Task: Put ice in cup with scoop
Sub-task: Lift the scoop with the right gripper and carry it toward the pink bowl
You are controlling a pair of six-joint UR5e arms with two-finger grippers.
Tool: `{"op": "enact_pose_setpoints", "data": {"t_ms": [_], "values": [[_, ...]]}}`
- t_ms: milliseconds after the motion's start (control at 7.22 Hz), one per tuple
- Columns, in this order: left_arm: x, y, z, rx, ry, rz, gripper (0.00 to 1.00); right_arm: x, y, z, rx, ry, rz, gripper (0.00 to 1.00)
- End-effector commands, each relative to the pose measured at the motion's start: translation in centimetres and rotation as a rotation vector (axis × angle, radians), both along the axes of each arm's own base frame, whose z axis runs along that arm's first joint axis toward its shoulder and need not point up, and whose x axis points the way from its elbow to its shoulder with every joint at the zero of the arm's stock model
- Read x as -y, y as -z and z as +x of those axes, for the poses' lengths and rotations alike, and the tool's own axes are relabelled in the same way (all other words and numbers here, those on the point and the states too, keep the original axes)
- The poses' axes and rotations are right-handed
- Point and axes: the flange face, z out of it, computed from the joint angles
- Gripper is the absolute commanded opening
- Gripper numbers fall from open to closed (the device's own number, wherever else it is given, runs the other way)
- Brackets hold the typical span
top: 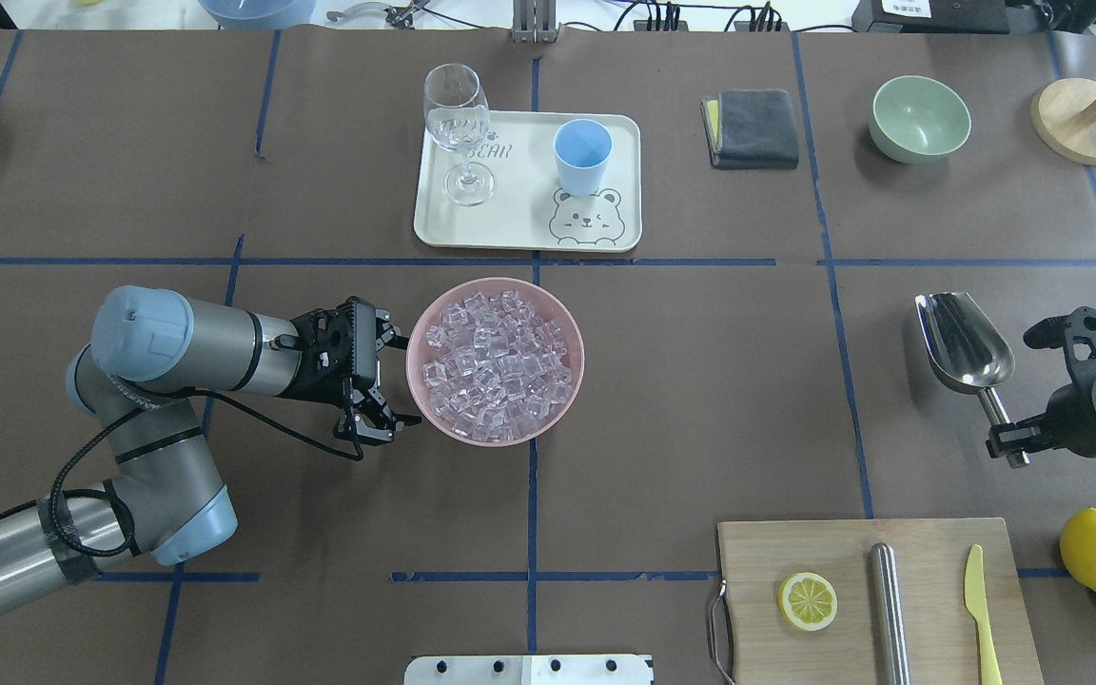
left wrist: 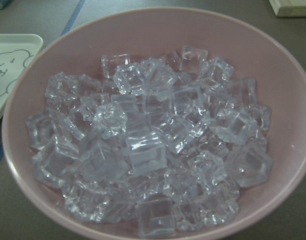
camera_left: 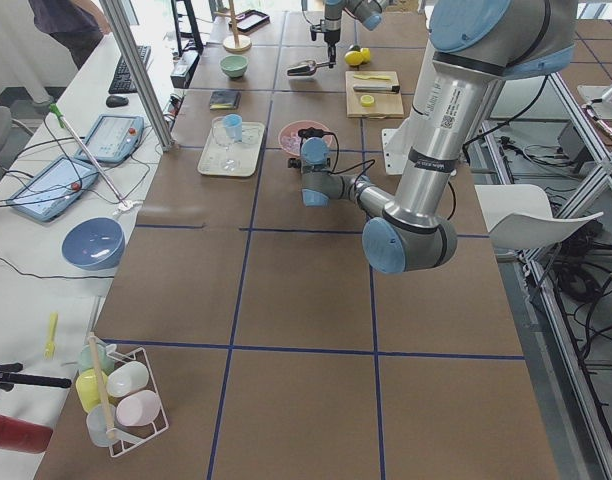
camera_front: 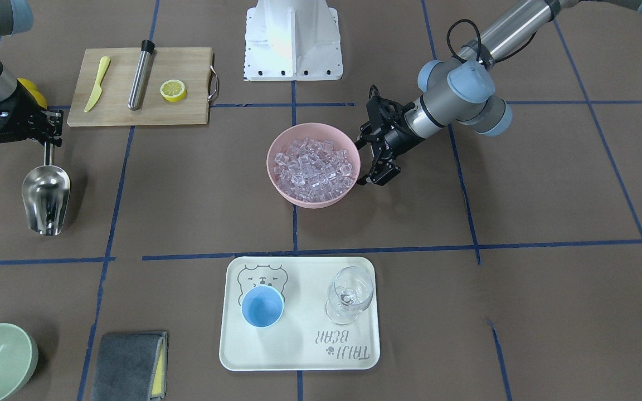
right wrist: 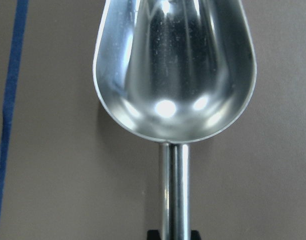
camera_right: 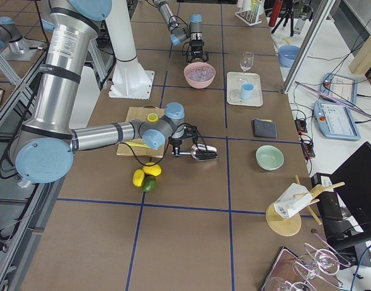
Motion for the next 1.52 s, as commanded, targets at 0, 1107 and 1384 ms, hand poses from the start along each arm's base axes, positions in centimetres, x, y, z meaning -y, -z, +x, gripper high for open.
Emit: {"op": "enact_pose_setpoints", "data": {"t_ms": [0, 1107, 1384], "values": [[-0.1, 0.1, -0.1, -0.003, 0.001, -0.003, 1.00, 0.3, 2.7, 1.2, 0.038, 0.001, 0.056, 0.00], [-0.2, 0.1, -0.1, -0.005, 0.001, -0.017, 1.00, 3.0, 13.1, 3.1, 0.187, 0.340, 0.442, 0.00], [-0.2, 0.1, -0.2, -0.006, 0.001, -0.016, 1.00, 5.4, 22.9, -1.6, 0.162, 0.402, 0.392, 0.00]]}}
